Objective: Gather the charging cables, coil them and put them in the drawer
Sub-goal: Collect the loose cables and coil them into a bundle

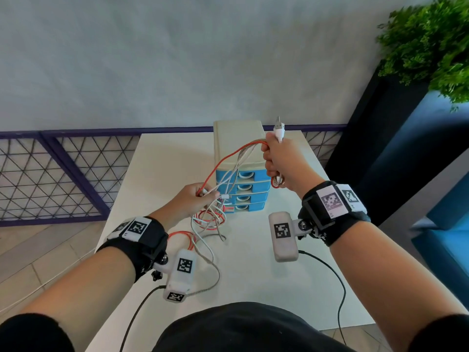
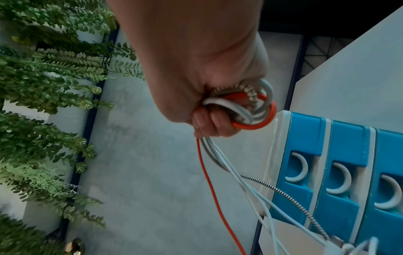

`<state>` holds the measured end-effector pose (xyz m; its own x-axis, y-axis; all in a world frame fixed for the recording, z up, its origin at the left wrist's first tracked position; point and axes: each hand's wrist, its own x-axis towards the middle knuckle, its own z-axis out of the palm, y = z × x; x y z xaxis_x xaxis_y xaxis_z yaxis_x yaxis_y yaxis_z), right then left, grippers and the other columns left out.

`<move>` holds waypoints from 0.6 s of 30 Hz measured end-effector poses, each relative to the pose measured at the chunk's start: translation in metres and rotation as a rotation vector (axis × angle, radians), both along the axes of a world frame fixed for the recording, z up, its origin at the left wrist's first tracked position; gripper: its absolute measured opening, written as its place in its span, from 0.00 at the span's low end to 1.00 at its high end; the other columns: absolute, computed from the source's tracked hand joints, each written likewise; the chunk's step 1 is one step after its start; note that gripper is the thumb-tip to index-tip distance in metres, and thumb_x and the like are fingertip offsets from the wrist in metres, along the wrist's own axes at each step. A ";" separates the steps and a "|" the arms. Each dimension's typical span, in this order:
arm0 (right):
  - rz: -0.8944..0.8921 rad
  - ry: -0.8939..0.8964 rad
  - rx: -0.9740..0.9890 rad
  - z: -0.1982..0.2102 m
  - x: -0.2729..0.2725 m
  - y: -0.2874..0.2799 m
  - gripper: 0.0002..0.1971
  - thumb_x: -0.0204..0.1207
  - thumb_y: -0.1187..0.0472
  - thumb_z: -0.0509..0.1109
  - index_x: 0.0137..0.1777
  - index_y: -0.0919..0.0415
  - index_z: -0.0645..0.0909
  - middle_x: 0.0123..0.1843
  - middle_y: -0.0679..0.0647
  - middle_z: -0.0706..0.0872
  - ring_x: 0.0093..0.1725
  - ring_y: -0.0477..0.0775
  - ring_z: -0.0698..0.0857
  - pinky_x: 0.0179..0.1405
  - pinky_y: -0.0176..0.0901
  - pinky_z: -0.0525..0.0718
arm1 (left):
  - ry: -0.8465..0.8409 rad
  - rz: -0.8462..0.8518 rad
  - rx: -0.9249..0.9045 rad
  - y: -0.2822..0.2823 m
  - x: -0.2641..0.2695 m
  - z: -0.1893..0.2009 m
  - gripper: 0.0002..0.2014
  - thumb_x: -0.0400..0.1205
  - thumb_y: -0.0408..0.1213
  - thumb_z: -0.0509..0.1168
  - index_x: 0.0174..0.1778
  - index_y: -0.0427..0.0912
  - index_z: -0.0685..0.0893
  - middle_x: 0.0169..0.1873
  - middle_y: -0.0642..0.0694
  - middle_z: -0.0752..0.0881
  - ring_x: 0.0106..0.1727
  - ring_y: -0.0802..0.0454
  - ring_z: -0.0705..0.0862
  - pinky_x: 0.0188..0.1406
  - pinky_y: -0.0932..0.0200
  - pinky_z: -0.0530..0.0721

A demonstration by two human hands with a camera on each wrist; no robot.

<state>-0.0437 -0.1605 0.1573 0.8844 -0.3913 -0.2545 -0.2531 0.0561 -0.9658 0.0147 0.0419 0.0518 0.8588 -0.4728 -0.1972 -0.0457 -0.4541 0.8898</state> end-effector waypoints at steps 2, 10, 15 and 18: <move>0.071 -0.034 -0.003 0.002 -0.002 0.000 0.18 0.87 0.52 0.55 0.36 0.58 0.72 0.22 0.48 0.67 0.15 0.44 0.63 0.15 0.35 0.62 | 0.006 -0.044 0.077 0.005 0.004 -0.003 0.10 0.79 0.45 0.69 0.52 0.44 0.84 0.42 0.43 0.83 0.43 0.49 0.82 0.43 0.62 0.78; 0.508 -0.019 0.015 0.005 -0.009 -0.004 0.14 0.87 0.52 0.58 0.43 0.59 0.74 0.27 0.47 0.68 0.19 0.42 0.64 0.15 0.30 0.65 | -0.125 -0.138 0.356 -0.001 0.007 0.042 0.54 0.66 0.63 0.73 0.82 0.53 0.49 0.81 0.43 0.52 0.81 0.46 0.56 0.78 0.51 0.61; 0.686 0.053 0.070 0.006 -0.016 -0.001 0.12 0.87 0.55 0.58 0.44 0.59 0.74 0.24 0.47 0.68 0.18 0.43 0.68 0.20 0.34 0.76 | -0.126 -0.362 -0.116 -0.019 0.001 0.076 0.36 0.63 0.63 0.76 0.65 0.51 0.78 0.60 0.54 0.84 0.61 0.60 0.81 0.64 0.59 0.79; 0.816 0.107 0.178 0.007 -0.022 -0.004 0.13 0.87 0.55 0.54 0.44 0.61 0.72 0.23 0.50 0.71 0.19 0.48 0.76 0.49 0.53 0.88 | 0.050 -0.476 -0.238 -0.021 0.002 0.078 0.30 0.60 0.66 0.75 0.44 0.44 0.85 0.29 0.51 0.85 0.33 0.56 0.83 0.44 0.63 0.79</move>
<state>-0.0652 -0.1643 0.1642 0.8401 0.4141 -0.3502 -0.3700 -0.0346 -0.9284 0.0170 0.0211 0.1297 0.5309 -0.8444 -0.0721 -0.1525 -0.1789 0.9720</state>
